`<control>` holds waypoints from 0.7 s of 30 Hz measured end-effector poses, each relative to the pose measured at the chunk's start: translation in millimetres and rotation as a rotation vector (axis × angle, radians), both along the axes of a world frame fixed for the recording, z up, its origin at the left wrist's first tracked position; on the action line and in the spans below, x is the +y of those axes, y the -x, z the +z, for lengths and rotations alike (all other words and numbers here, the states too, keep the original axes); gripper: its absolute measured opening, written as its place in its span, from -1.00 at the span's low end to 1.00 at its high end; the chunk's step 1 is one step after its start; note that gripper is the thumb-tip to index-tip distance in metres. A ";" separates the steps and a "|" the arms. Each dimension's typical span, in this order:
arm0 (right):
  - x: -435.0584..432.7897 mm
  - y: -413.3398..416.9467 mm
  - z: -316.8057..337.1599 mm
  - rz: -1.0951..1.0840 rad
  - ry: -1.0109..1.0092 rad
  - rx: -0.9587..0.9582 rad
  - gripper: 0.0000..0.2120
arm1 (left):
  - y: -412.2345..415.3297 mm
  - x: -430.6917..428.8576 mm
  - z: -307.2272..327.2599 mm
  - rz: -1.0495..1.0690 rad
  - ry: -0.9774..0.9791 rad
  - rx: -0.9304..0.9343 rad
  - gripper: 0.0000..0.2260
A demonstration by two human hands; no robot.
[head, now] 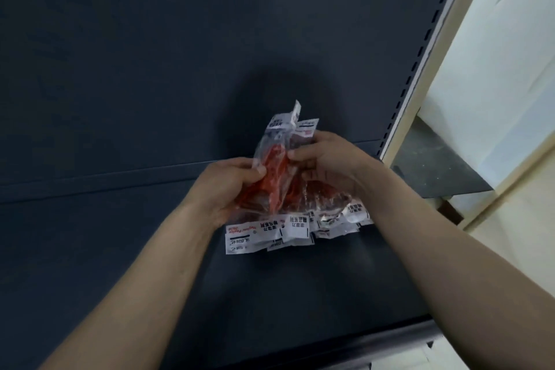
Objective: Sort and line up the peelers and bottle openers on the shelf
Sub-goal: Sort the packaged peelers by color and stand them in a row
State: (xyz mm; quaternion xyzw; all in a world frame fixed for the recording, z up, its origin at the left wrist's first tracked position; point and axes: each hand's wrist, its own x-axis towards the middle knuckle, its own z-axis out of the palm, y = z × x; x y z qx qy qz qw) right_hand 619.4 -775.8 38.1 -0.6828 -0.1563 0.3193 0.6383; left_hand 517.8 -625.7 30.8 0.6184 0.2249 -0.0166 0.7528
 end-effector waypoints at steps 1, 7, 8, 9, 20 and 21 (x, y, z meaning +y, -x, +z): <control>-7.4 -2.1 2.0 -0.029 -0.027 0.003 -0.78 | -2.7 -3.8 2.3 -0.008 -0.026 -0.008 -0.89; -47.8 -13.3 15.7 -0.119 0.166 -0.337 -0.51 | -21.9 -24.6 10.4 -0.208 -0.502 0.025 -0.87; -53.9 -13.2 19.7 -0.013 0.235 -0.381 -0.59 | -24.6 -29.9 12.4 -0.245 -0.545 0.021 -0.87; -59.2 -12.3 23.7 0.103 0.326 -0.410 -0.68 | -27.4 -34.8 14.2 -0.271 -0.571 0.012 -0.86; -93.7 -24.7 9.9 0.198 0.465 -0.251 -0.87 | -57.4 -65.1 3.7 0.024 0.123 -0.111 -0.75; -96.6 -27.0 8.0 0.174 0.461 -0.231 -0.88 | -58.1 -65.1 2.7 0.043 0.239 -0.122 -0.82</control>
